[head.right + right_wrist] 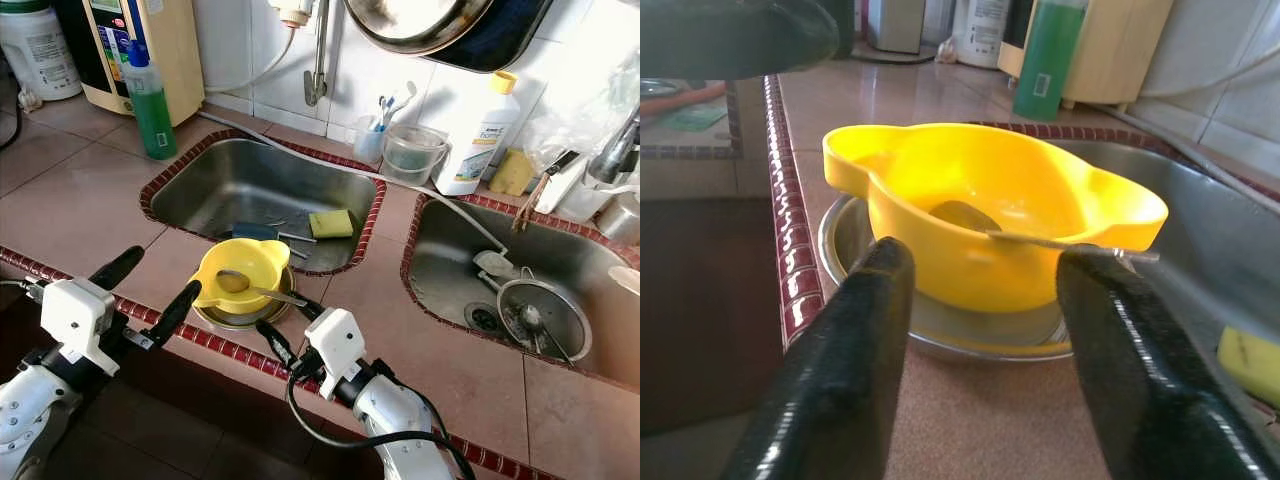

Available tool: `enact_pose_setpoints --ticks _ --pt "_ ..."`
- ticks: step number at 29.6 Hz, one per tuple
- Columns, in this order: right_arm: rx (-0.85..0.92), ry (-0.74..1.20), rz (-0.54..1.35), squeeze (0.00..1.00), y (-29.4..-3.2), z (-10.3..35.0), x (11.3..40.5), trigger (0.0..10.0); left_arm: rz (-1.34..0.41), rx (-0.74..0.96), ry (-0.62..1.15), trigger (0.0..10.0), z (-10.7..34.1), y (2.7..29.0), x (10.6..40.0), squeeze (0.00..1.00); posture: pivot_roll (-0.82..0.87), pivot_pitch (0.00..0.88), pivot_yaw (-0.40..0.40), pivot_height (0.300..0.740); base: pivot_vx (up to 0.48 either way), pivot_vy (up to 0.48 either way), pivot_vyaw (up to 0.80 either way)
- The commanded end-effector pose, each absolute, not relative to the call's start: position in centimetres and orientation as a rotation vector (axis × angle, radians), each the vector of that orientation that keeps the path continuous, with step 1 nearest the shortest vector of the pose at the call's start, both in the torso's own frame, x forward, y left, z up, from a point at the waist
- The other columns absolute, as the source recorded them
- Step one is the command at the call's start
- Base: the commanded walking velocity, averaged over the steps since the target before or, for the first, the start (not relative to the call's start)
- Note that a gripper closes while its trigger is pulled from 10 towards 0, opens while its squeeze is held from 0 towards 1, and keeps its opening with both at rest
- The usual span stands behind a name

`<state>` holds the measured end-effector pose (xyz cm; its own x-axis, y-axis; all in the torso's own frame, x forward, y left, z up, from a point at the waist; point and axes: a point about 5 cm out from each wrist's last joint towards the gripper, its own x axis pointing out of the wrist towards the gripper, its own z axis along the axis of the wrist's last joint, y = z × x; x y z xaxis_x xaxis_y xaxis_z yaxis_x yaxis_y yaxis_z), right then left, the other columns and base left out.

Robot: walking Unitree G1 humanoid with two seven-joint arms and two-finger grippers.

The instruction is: Kitchen organization

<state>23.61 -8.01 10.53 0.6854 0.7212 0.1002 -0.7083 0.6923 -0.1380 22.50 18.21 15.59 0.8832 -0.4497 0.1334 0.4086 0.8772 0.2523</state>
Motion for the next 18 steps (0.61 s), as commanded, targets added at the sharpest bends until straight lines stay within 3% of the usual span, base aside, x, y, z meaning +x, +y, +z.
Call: enact_pose_setpoints --ticks 1,3,4,5,6,7,18 --pt "-0.110 -0.194 0.813 0.00 -8.08 11.28 23.45 0.3 -0.468 0.228 -0.210 10.0 15.81 17.77 22.52 0.00 -0.12 0.059 -0.079 0.740 0.000 0.000 0.00" --pt "-0.117 -0.199 0.814 0.00 -8.12 11.35 23.40 0.5 -0.469 0.229 -0.209 10.0 15.78 17.75 22.54 0.00 -0.12 0.059 -0.080 0.740 0.000 0.000 0.00" --pt "-0.118 -0.198 0.815 0.00 -8.13 11.35 23.39 1.2 -0.469 0.229 -0.209 10.0 15.78 17.73 22.55 0.00 -0.12 0.059 -0.080 0.740 0.000 0.000 0.00" --pt "-0.127 -0.195 0.813 0.00 -8.18 11.31 23.36 6.4 -0.469 0.228 -0.210 10.0 15.78 17.71 22.56 0.00 -0.12 0.059 -0.080 0.740 0.000 0.000 0.00" --pt "-0.132 -0.195 0.811 0.00 -8.20 11.29 23.34 6.4 -0.469 0.228 -0.210 10.0 15.78 17.71 22.56 0.00 -0.12 0.059 -0.080 0.740 0.000 0.000 0.00" --pt "-0.135 -0.195 0.810 0.00 -8.23 11.27 23.32 10.0 -0.468 0.228 -0.210 10.0 15.78 17.71 22.56 0.00 -0.12 0.059 -0.080 0.740 0.000 0.000 0.00" --pt "-0.145 -0.207 0.772 0.00 -8.68 11.39 23.39 10.0 -0.469 0.225 -0.203 10.0 15.60 17.65 22.44 0.00 -0.12 0.066 -0.082 0.740 0.000 0.000 0.00"
